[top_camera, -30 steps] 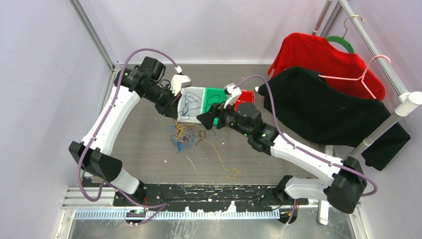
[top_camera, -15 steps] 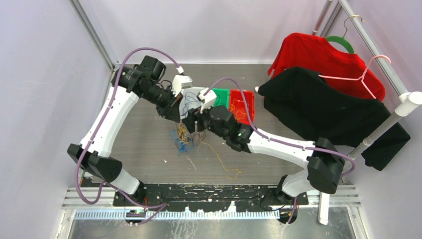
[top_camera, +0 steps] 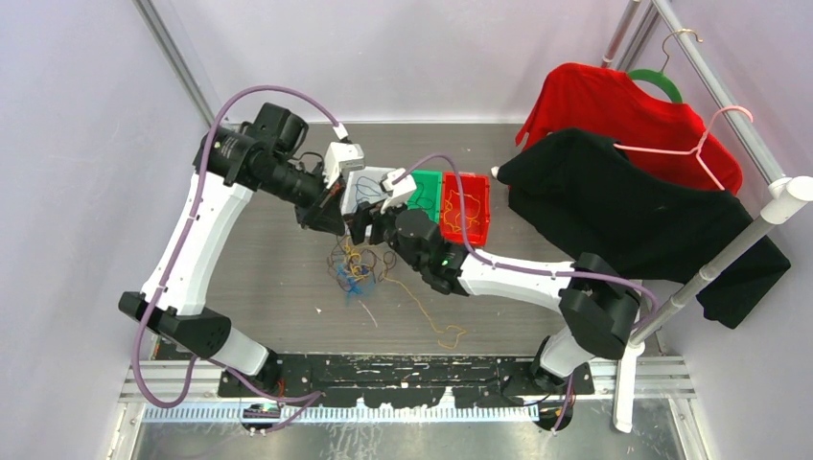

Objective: Untangle the cables
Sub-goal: Untie the cable.

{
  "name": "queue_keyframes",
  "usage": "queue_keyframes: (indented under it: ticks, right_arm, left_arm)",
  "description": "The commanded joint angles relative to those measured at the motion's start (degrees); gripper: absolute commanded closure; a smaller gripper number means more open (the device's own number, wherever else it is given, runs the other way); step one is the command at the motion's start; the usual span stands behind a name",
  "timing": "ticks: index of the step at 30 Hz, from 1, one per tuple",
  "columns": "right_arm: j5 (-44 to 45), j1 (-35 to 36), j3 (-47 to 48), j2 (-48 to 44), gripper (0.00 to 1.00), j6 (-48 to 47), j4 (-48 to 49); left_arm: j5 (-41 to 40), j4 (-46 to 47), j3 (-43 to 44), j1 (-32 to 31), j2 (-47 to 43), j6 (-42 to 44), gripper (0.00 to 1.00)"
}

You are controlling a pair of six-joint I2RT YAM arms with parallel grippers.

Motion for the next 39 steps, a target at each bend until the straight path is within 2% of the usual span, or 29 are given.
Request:
queue_keyframes:
  ticks: [1, 10, 22, 31, 39]
  right_arm:
    - [-1.87, 1.03, -1.55, 1.07, 0.29, 3.24, 10.99]
    - [0.84, 1.22, -6.98, -0.79, 0.29, 6.92, 12.22]
    - [7.82, 1.22, -16.31, -13.32, 0.31, 7.75, 10.93]
    - [-9.71, 1.54, -18.76, -19.47, 0.26, 9.84, 12.11]
    - [-15.16, 2.07, -16.71, -18.5, 0.24, 10.38, 14.54]
  left_arm:
    - [1.23, -1.36, 1.93, -0.33, -2.78, 2.48, 1.0]
    - [-0.22, 0.84, 2.7, -0.3, -3.64, 2.02, 1.0]
    - [-1.24, 0.96, 2.88, -0.31, -5.07, 3.05, 1.0]
    - [-2.29, 1.74, 2.09, -0.35, -4.8, 3.07, 1.0]
    - [-2.34, 1.59, 3.32, -0.67, -3.72, 2.87, 1.0]
